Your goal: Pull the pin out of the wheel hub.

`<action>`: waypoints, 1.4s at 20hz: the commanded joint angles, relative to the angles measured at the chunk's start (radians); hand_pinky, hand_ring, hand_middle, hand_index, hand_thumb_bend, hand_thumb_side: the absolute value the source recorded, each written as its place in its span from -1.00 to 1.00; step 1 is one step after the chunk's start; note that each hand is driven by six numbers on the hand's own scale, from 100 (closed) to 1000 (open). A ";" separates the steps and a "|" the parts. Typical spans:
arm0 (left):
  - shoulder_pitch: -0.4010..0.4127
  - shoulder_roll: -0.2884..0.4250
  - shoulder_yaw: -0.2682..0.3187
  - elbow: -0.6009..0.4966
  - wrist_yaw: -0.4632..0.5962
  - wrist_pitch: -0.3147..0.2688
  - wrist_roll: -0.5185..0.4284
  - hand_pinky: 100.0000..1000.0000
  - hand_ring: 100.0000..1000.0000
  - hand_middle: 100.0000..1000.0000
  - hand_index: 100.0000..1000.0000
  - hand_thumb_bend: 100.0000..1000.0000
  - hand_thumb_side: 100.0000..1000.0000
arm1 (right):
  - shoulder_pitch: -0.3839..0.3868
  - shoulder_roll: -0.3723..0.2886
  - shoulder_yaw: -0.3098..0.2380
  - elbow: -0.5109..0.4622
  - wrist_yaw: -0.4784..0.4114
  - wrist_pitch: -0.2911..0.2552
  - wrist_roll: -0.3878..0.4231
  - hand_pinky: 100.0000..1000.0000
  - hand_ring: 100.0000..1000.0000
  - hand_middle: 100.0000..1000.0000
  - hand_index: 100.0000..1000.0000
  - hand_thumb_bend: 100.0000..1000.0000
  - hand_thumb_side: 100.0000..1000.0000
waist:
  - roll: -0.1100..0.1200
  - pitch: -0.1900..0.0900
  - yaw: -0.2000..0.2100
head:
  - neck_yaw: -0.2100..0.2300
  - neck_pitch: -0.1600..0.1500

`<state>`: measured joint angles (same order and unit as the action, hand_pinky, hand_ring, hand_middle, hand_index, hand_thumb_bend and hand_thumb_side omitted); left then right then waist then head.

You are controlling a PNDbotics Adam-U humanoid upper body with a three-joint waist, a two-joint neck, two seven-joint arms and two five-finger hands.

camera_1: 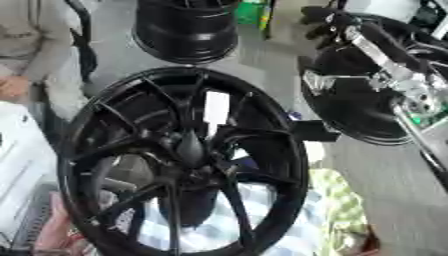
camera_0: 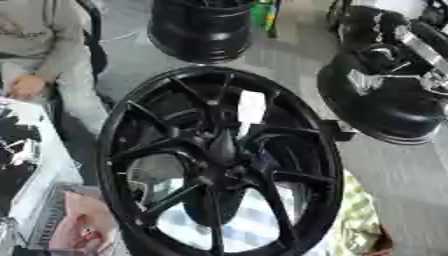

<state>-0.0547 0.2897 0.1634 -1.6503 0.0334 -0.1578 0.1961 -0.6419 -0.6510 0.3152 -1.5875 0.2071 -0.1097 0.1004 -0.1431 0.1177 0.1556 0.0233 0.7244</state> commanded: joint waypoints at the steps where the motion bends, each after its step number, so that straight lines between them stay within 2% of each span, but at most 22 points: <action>1: -0.012 0.024 -0.004 -0.011 -0.002 -0.001 -0.008 0.34 0.33 0.18 0.51 -0.64 -0.49 | -0.042 0.012 0.006 0.060 0.020 -0.009 0.028 0.38 0.60 0.70 0.98 -1.00 -0.76 | 0.007 -0.012 0.003 | -0.006 -0.013; 8: -0.015 0.023 -0.007 -0.013 -0.003 0.001 -0.016 0.34 0.33 0.17 0.51 -0.66 -0.49 | -0.106 0.094 0.023 0.188 0.071 -0.033 0.070 0.40 0.63 0.71 0.98 -1.00 -0.49 | 0.007 -0.008 0.015 | -0.013 -0.014; 15: -0.018 0.021 -0.010 -0.013 -0.005 0.003 -0.022 0.34 0.32 0.17 0.51 -0.68 -0.48 | -0.144 0.156 0.040 0.267 0.142 -0.050 0.127 0.46 0.68 0.73 0.99 -1.00 -0.42 | 0.006 -0.004 0.021 | -0.020 -0.015; 22: -0.018 0.018 -0.011 -0.009 -0.008 0.004 -0.024 0.34 0.32 0.17 0.51 -0.68 -0.49 | -0.162 0.177 0.058 0.255 0.222 -0.065 0.252 0.51 0.70 0.74 1.00 -1.00 -0.36 | 0.004 -0.003 0.023 | -0.023 -0.017; 28: -0.017 0.017 -0.010 -0.005 -0.008 0.005 -0.024 0.34 0.32 0.17 0.51 -0.69 -0.48 | -0.156 0.157 0.073 0.183 0.167 -0.069 0.292 0.50 0.68 0.71 0.99 -1.00 -0.23 | 0.002 -0.005 0.022 | -0.022 -0.018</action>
<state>-0.0629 0.2898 0.1516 -1.6447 0.0257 -0.1515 0.1745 -0.7822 -0.4636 0.3933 -1.3714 0.3905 -0.1775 0.3844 -0.1493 0.1243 0.1785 0.0044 0.7186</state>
